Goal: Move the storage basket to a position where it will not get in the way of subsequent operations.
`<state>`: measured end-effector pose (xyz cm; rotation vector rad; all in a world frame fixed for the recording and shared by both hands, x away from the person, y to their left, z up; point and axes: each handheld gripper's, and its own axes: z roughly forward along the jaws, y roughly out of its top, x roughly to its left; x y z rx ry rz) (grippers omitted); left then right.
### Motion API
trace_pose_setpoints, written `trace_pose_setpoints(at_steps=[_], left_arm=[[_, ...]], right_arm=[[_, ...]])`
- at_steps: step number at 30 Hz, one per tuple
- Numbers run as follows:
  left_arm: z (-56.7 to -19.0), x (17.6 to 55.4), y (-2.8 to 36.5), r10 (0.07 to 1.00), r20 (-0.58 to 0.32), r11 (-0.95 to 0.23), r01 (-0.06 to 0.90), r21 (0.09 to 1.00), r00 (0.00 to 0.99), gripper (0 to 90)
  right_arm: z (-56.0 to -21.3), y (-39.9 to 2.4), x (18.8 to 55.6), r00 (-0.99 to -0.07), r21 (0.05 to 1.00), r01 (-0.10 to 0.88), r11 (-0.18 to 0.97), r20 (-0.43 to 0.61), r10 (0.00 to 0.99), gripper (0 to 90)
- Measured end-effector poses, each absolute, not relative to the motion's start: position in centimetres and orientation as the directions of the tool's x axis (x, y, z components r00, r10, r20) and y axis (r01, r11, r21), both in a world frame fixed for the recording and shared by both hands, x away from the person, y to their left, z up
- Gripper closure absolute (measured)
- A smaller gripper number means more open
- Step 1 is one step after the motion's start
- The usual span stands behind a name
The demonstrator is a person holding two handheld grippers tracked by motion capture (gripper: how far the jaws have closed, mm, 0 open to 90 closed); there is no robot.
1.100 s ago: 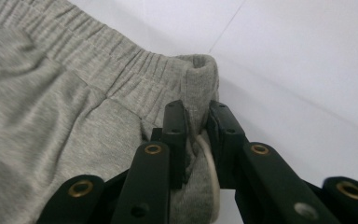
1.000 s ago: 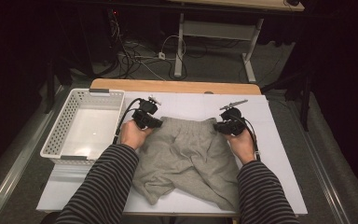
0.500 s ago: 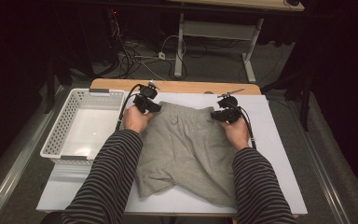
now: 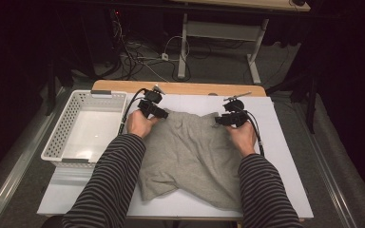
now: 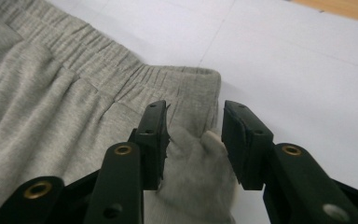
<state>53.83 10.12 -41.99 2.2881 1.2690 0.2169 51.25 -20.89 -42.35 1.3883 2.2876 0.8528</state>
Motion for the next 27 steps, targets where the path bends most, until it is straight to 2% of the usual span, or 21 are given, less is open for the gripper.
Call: trace_pose_setpoints(at_steps=[7,15,27], left_arm=[[-41.0,51.5,10.0,0.815,-0.112,-0.438,0.731,0.524,0.569,44.4],[-41.4,47.7,9.5,0.773,-0.105,-0.490,0.694,0.528,0.626,43.2],[-42.9,41.9,9.7,0.734,-0.123,-0.514,0.665,0.541,0.667,41.4]], right_arm=[[-41.8,-22.2,48.6,-0.480,0.647,0.673,0.358,0.013,0.877,62.3],[-42.0,-23.4,44.9,-0.520,0.644,0.653,0.399,-0.001,0.854,60.1],[-44.7,-25.4,41.7,-0.525,0.605,0.682,0.411,0.013,0.851,60.0]])
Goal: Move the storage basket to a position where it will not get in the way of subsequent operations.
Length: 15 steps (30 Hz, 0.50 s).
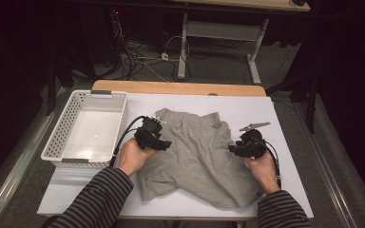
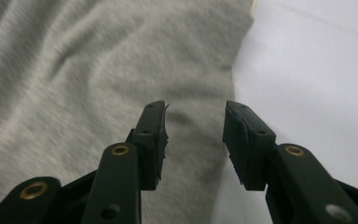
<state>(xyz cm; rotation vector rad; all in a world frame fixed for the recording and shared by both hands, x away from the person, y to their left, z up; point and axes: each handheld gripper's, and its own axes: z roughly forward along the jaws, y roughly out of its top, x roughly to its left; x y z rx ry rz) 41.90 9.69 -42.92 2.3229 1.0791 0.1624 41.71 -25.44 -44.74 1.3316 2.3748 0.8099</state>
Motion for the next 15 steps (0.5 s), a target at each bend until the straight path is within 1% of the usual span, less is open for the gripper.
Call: trace_pose_setpoints(at_steps=[4,6,7,8,9,12,13,15], left_arm=[[-43.6,39.9,10.1,0.718,-0.113,-0.538,0.650,0.537,0.687,40.6],[-43.9,38.9,10.5,0.709,-0.109,-0.551,0.645,0.530,0.696,40.6],[-44.1,38.4,10.6,0.709,-0.103,-0.558,0.644,0.523,0.698,40.6],[-44.2,38.0,10.9,0.708,-0.096,-0.565,0.642,0.518,0.700,40.6],[-44.4,37.7,11.2,0.710,-0.094,-0.563,0.644,0.518,0.697,40.6],[-44.7,36.8,12.1,0.715,-0.112,-0.548,0.654,0.522,0.690,40.6],[-44.8,36.5,12.3,0.716,-0.117,-0.544,0.655,0.524,0.688,40.6],[-45.0,35.8,12.6,0.715,-0.124,-0.537,0.654,0.533,0.688,40.6]], right_arm=[[-45.4,-26.0,41.5,-0.511,0.596,0.694,0.404,0.012,0.859,60.2],[-46.0,-26.3,41.6,-0.506,0.572,0.719,0.395,0.041,0.862,63.0],[-46.1,-26.5,41.5,-0.508,0.584,0.711,0.392,0.042,0.860,69.8],[-46.1,-26.6,41.4,-0.522,0.580,0.711,0.397,0.056,0.851,79.3],[-46.0,-26.6,41.4,-0.538,0.573,0.710,0.409,0.068,0.840,82.8],[-45.6,-26.4,41.1,-0.541,0.569,0.689,0.449,-0.008,0.841,85.2],[-45.4,-26.6,41.0,-0.527,0.584,0.683,0.439,-0.024,0.850,85.3],[-44.9,-27.3,41.1,-0.494,0.608,0.685,0.401,-0.016,0.869,85.3]])
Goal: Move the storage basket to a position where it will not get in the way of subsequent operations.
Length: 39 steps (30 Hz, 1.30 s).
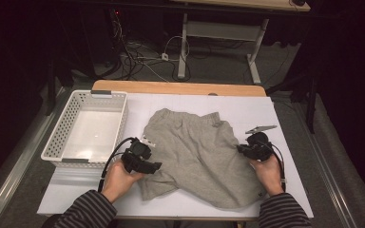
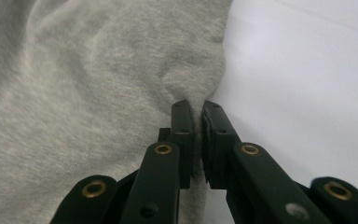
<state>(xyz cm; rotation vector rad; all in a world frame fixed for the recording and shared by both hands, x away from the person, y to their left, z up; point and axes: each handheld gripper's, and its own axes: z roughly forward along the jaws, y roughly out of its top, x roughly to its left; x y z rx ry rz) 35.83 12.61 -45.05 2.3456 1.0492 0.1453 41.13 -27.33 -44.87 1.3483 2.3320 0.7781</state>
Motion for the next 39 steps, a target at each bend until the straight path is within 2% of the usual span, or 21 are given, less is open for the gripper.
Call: trace_pose_setpoints(at_steps=[4,9,17,22,26,29,30,32,34,37,39], left_arm=[[-45.9,34.9,12.9,0.707,-0.129,-0.543,0.651,0.531,0.695,40.6],[-46.6,34.8,13.0,0.703,-0.145,-0.541,0.655,0.528,0.697,40.7],[-46.9,34.7,13.0,0.696,-0.176,-0.518,0.657,0.548,0.696,41.6],[-46.9,34.4,12.7,0.675,-0.191,-0.525,0.646,0.554,0.713,48.9],[-47.0,34.3,12.5,0.651,-0.196,-0.543,0.630,0.556,0.733,58.2],[-47.2,34.3,12.4,0.633,-0.169,-0.568,0.601,0.563,0.756,72.5],[-47.2,34.4,12.4,0.631,-0.171,-0.570,0.602,0.559,0.756,76.3],[-47.2,34.7,12.7,0.626,-0.197,-0.563,0.613,0.555,0.754,83.4],[-47.1,34.9,13.0,0.626,-0.208,-0.561,0.620,0.549,0.751,85.2],[-46.8,35.0,13.7,0.641,-0.215,-0.537,0.631,0.560,0.737,85.1],[-46.5,34.9,14.0,0.641,-0.239,-0.510,0.637,0.579,0.730,84.3]], right_arm=[[-44.9,-28.4,41.3,-0.454,0.605,0.705,0.370,-0.016,0.891,82.7],[-45.4,-28.4,40.1,-0.455,0.618,0.695,0.367,-0.016,0.890,69.2],[-45.2,-29.7,36.3,-0.454,0.657,0.667,0.351,-0.015,0.891,65.9],[-45.3,-30.2,34.0,-0.446,0.649,0.676,0.349,-0.017,0.895,66.0],[-46.4,-29.9,33.2,-0.457,0.610,0.701,0.369,-0.014,0.889,67.5],[-46.4,-29.8,33.2,-0.486,0.605,0.693,0.393,-0.010,0.874,86.1],[-46.3,-29.7,33.2,-0.487,0.603,0.690,0.402,-0.025,0.873,86.7],[-46.3,-30.0,33.3,-0.469,0.601,0.690,0.403,-0.053,0.882,87.0],[-46.3,-30.4,33.3,-0.454,0.608,0.695,0.384,-0.043,0.890,86.6],[-46.1,-30.5,33.1,-0.427,0.637,0.688,0.346,-0.029,0.904,75.9],[-45.4,-30.0,32.9,-0.438,0.669,0.662,0.337,-0.019,0.899,71.9]])
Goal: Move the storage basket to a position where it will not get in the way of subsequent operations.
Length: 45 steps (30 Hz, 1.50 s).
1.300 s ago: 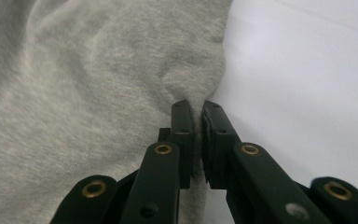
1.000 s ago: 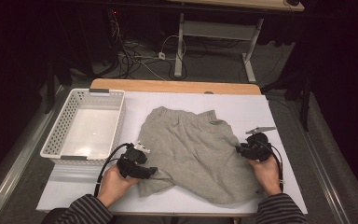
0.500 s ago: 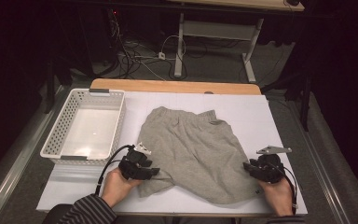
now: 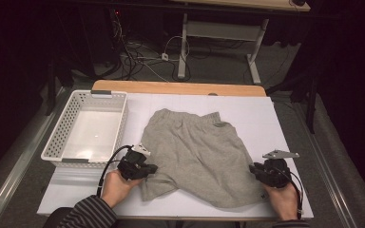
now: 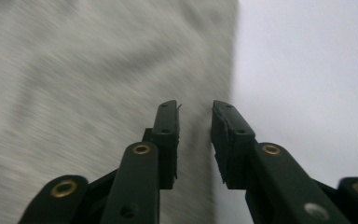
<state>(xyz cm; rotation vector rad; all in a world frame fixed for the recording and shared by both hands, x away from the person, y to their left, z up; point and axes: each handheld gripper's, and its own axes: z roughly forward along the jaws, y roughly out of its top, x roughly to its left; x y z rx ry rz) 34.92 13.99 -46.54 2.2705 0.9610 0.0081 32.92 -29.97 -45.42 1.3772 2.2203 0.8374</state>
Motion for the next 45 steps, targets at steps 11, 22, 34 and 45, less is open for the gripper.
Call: trace_pose_setpoints(at_steps=[11,22,34,45], left_arm=[[-45.7,32.9,12.9,0.638,-0.206,-0.511,0.608,0.607,0.742,60.6],[-45.4,29.1,12.0,0.635,-0.222,-0.510,0.617,0.600,0.740,60.8],[-47.3,29.5,10.5,0.626,-0.219,-0.537,0.618,0.575,0.748,52.5],[-47.5,28.7,8.5,0.621,-0.089,-0.599,0.544,0.587,0.779,53.0]], right_arm=[[-45.3,-23.3,33.9,-0.604,0.682,0.584,0.440,0.003,0.797,64.0],[-45.8,-23.7,35.8,-0.587,0.688,0.601,0.407,0.034,0.809,61.9],[-46.2,-23.4,36.2,-0.593,0.674,0.600,0.431,0.013,0.805,58.4],[-46.1,-23.4,36.1,-0.592,0.679,0.593,0.432,0.004,0.806,55.2]])
